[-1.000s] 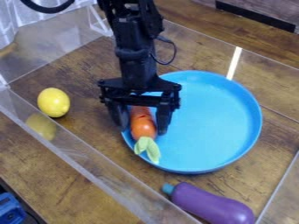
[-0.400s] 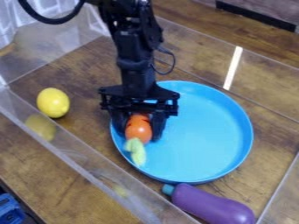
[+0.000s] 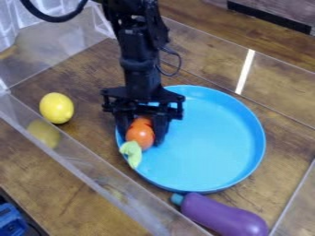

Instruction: Move the carrot to the left side

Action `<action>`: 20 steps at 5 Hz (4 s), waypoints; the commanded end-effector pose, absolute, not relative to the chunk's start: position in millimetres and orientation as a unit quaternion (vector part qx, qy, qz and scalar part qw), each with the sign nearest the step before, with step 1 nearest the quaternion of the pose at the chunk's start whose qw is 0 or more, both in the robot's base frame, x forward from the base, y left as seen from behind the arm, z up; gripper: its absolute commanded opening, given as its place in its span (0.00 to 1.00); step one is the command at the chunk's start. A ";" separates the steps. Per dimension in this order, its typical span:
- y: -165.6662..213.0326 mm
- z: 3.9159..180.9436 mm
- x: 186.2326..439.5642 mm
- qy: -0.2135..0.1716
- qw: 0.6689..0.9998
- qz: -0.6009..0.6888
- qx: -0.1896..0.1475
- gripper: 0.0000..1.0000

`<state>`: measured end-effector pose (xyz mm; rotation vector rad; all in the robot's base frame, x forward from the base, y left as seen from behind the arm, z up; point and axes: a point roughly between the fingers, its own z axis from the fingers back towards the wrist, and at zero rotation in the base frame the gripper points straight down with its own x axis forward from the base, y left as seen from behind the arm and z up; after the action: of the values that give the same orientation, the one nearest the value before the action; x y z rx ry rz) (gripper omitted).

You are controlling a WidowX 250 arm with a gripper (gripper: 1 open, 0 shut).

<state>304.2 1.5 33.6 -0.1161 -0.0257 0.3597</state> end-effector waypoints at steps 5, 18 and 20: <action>83.2 139.7 337.8 -0.133 0.973 0.183 -0.037 0.00; 165.5 71.1 373.7 -0.152 0.983 0.105 0.007 1.00; 164.6 81.0 371.9 -0.158 0.982 0.108 0.002 1.00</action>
<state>363.3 154.8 41.0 -0.0331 -0.2126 0.2113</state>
